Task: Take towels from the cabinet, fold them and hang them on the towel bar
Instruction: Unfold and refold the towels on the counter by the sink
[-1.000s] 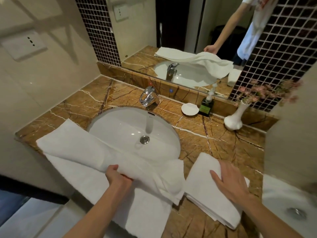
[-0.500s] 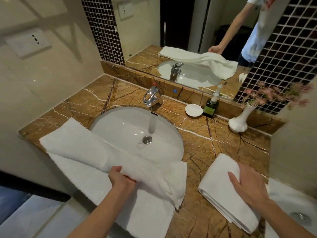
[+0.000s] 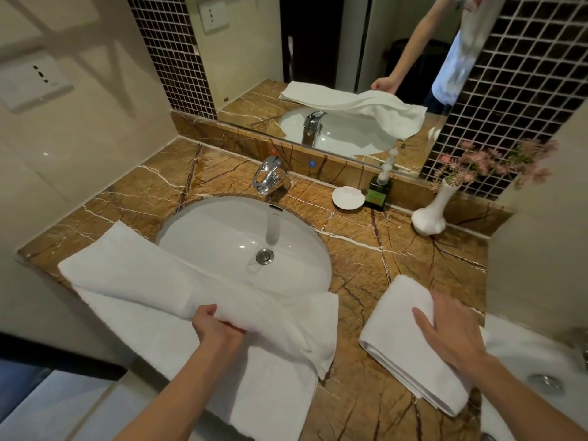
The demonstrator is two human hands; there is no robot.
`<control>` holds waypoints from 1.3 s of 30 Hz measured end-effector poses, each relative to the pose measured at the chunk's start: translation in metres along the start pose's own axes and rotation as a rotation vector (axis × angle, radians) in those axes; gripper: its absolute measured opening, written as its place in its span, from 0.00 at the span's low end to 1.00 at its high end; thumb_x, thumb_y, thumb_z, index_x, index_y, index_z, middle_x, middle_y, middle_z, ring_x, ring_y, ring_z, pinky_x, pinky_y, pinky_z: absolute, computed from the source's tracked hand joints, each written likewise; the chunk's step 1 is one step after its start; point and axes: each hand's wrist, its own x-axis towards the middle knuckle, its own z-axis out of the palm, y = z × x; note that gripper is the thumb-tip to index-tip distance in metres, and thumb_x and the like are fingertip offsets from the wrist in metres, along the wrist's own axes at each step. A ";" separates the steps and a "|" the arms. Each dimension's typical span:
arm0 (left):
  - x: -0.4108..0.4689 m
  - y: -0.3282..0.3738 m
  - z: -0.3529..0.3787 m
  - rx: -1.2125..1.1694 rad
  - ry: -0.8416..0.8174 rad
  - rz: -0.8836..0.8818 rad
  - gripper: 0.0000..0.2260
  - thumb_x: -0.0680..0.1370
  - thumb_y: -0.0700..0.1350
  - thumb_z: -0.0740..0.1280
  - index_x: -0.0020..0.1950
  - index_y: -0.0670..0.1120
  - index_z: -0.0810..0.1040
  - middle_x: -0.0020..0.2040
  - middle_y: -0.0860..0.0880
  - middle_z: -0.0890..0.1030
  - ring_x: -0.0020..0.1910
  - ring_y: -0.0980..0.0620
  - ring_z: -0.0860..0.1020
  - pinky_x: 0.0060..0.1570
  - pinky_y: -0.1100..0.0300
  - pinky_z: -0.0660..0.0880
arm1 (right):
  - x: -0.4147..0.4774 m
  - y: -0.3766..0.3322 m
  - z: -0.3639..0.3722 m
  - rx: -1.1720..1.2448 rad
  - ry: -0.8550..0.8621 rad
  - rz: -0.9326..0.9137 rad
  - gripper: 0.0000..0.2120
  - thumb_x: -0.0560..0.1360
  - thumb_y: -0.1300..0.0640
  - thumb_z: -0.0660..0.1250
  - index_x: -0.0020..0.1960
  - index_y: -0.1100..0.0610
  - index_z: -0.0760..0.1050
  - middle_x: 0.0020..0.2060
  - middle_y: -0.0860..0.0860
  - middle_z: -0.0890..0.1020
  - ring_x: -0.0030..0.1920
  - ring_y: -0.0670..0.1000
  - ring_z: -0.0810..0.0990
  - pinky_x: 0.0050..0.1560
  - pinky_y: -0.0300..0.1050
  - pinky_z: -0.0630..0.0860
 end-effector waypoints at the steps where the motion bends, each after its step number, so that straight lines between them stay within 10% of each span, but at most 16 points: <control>1: 0.000 0.000 -0.001 0.005 0.000 -0.002 0.13 0.74 0.43 0.56 0.48 0.43 0.78 0.50 0.43 0.82 0.53 0.40 0.79 0.61 0.43 0.72 | 0.000 0.000 0.000 0.001 -0.002 0.003 0.20 0.77 0.44 0.62 0.61 0.58 0.73 0.49 0.56 0.80 0.47 0.56 0.77 0.50 0.52 0.73; 15: -0.002 0.003 -0.004 -0.033 -0.037 -0.003 0.14 0.73 0.43 0.56 0.50 0.41 0.79 0.50 0.41 0.83 0.54 0.38 0.79 0.62 0.43 0.71 | 0.023 -0.030 -0.022 0.027 -0.023 -0.081 0.21 0.79 0.44 0.55 0.66 0.55 0.68 0.57 0.54 0.76 0.56 0.54 0.73 0.58 0.52 0.69; 22: -0.002 0.010 -0.004 -0.004 -0.085 -0.035 0.23 0.73 0.45 0.59 0.66 0.40 0.74 0.62 0.39 0.79 0.61 0.39 0.77 0.65 0.44 0.69 | 0.046 -0.100 -0.029 0.162 -0.051 -0.209 0.23 0.80 0.44 0.54 0.70 0.54 0.66 0.62 0.52 0.73 0.60 0.50 0.70 0.63 0.48 0.66; 28: -0.009 0.011 -0.009 0.057 -0.134 -0.034 0.12 0.75 0.41 0.61 0.55 0.39 0.77 0.43 0.42 0.85 0.49 0.42 0.80 0.54 0.47 0.75 | 0.052 -0.182 -0.018 0.330 -0.282 -0.372 0.26 0.79 0.39 0.51 0.70 0.52 0.67 0.64 0.50 0.72 0.64 0.52 0.70 0.65 0.49 0.66; 32: -0.011 0.011 -0.012 0.019 -0.167 -0.059 0.15 0.76 0.41 0.59 0.59 0.36 0.76 0.49 0.38 0.84 0.54 0.38 0.79 0.61 0.44 0.72 | 0.041 -0.242 -0.018 0.494 -0.498 -0.459 0.23 0.79 0.38 0.54 0.62 0.53 0.75 0.58 0.50 0.77 0.57 0.50 0.75 0.61 0.48 0.70; 39: -0.020 0.018 -0.017 -0.011 -0.179 -0.077 0.14 0.79 0.39 0.57 0.60 0.33 0.74 0.45 0.38 0.84 0.46 0.42 0.81 0.44 0.52 0.75 | 0.016 -0.303 -0.025 0.669 -0.706 -0.430 0.19 0.69 0.36 0.65 0.47 0.50 0.75 0.42 0.47 0.81 0.42 0.48 0.80 0.40 0.51 0.77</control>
